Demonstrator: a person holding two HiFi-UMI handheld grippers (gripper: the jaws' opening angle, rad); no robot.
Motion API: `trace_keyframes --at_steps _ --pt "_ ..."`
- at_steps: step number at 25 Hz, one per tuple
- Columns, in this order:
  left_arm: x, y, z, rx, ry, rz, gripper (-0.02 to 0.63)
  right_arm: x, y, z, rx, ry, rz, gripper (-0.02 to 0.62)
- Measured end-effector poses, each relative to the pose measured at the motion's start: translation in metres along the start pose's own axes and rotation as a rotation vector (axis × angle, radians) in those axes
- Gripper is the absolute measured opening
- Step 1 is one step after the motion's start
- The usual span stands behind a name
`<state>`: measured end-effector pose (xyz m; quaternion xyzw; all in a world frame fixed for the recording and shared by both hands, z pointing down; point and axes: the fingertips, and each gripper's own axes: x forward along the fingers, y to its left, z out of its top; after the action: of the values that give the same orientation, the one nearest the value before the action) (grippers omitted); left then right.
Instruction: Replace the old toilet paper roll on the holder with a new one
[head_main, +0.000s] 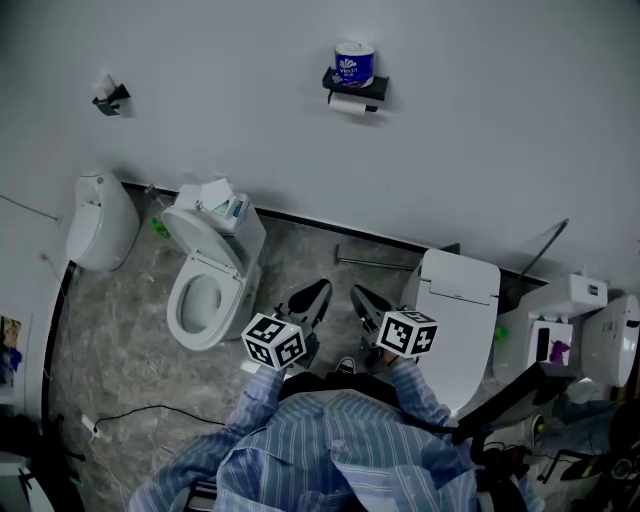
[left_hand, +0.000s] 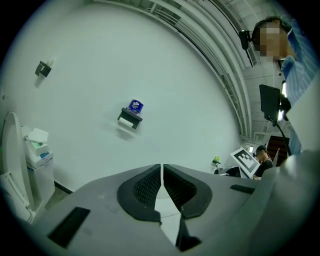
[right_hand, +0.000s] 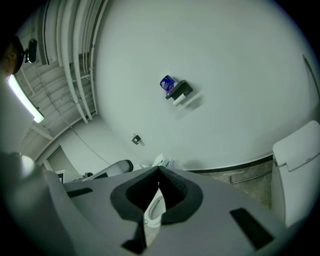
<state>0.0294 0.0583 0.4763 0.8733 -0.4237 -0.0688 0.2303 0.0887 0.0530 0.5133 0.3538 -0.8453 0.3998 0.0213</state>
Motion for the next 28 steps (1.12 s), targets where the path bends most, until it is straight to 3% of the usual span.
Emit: trace_keyframes --at_steps 16,28 --pt "0.063 0.02 0.003 -0.001 0.06 -0.003 0.006 0.018 -0.056 0.031 0.085 -0.001 -0.015 0.002" --pt "0.147 0.099 0.047 0.022 0.116 -0.1 0.006 0.091 -0.086 0.118 0.108 -0.095 -0.082 0.002"
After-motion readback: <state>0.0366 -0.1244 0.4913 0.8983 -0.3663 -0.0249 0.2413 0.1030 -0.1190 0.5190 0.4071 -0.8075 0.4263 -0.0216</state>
